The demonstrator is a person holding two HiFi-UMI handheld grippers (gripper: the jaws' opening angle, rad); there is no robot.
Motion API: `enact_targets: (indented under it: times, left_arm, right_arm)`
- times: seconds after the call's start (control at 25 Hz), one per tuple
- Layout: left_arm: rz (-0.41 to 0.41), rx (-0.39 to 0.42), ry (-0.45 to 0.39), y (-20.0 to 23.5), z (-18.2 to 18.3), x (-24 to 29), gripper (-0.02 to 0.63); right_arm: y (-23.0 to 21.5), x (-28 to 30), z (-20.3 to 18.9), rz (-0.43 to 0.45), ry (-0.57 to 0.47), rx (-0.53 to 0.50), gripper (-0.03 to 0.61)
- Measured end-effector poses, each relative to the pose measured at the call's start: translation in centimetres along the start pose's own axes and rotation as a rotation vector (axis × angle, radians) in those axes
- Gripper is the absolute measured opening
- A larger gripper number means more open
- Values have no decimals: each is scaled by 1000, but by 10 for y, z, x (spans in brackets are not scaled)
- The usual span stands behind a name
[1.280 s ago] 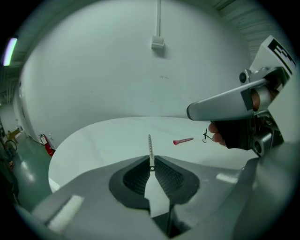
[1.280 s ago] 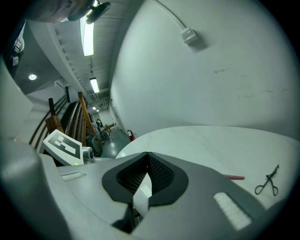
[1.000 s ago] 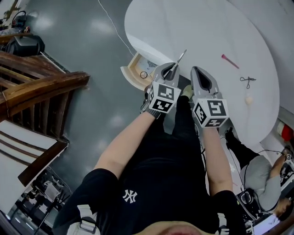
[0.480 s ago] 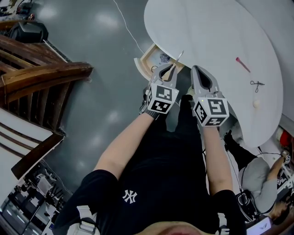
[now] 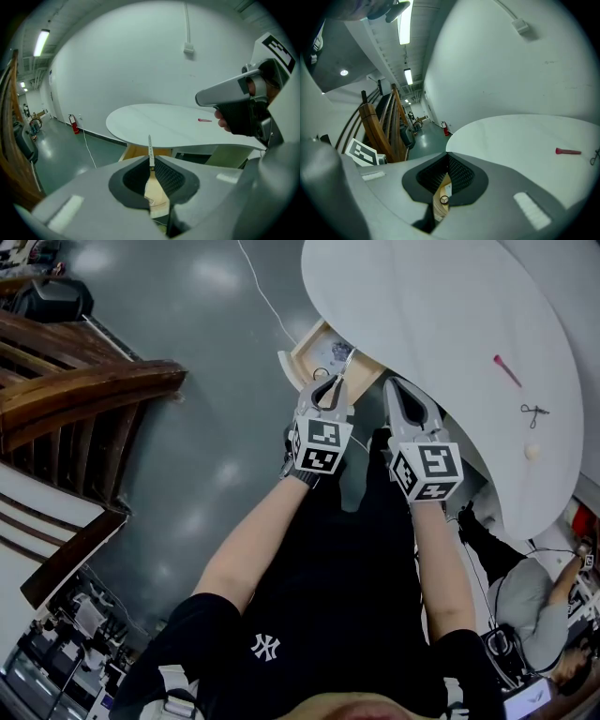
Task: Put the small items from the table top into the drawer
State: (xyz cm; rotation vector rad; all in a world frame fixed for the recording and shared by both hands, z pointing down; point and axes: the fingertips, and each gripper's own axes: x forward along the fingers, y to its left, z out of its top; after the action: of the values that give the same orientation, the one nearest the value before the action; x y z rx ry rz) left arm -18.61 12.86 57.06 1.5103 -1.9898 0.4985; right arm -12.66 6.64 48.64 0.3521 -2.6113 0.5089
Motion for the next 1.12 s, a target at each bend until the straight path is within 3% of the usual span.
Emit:
enact_targets:
  times: [0.24,0.64,1.12]
  left_arm:
    - [5,-53,76,9,-31,10,32]
    - [13,-57,113,27,-51,37,36]
    - [6,-33,84,23,-25,42,54]
  right_arm:
    - [2,-1,-14,-15,21,0,26]
    - [-3,-5,-31,-62,39,14,26]
    - [-19,-17,-28,-91,22,33,26]
